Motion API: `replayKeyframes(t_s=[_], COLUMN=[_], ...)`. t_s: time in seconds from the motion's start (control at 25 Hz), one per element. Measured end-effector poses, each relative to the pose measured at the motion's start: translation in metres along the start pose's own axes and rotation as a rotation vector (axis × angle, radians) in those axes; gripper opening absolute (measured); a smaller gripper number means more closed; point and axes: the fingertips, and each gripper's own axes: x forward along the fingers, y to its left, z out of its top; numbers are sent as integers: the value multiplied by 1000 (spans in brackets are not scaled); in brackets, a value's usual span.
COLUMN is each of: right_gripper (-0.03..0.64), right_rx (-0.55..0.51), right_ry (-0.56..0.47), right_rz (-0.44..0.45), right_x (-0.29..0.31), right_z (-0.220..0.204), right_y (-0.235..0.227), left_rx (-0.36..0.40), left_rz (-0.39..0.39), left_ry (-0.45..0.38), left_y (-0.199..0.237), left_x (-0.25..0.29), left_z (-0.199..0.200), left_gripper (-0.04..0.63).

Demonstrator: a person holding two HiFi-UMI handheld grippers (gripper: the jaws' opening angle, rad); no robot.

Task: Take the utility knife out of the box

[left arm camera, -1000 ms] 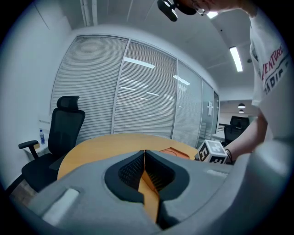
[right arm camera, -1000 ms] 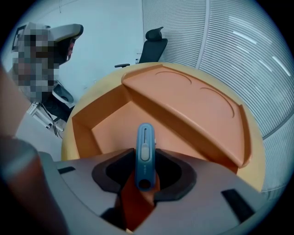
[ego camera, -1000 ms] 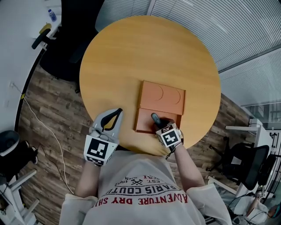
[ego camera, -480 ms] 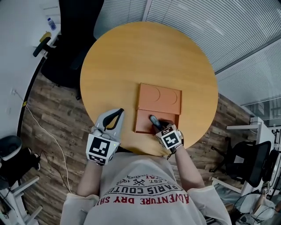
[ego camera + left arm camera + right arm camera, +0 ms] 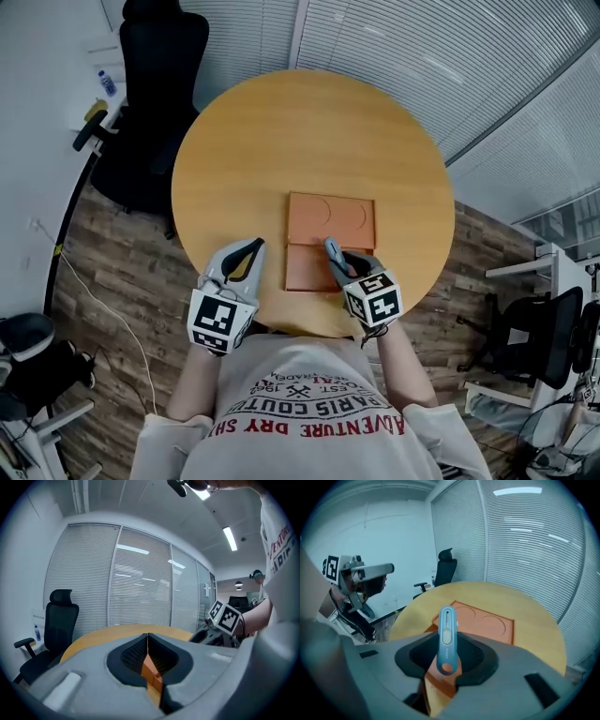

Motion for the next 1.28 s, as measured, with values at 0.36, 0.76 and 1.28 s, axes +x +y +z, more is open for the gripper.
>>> replayKeyframes(t_s=[0.36, 0.76, 1.28], right_gripper=[133, 133, 132], right_rx=[35, 46, 61], right_ry=[-259, -561, -663], right_rz=[-81, -217, -263], right_x=[-58, -120, -152], right_z=[66, 111, 114], right_y=[-10, -23, -25], left_rx=[49, 61, 55], left_rz=[-20, -33, -33], left_ry=[-55, -109, -117], left_y=[-3, -4, -9], left_x=[4, 5, 3], left_z=[36, 57, 61], left_gripper=[11, 11, 11])
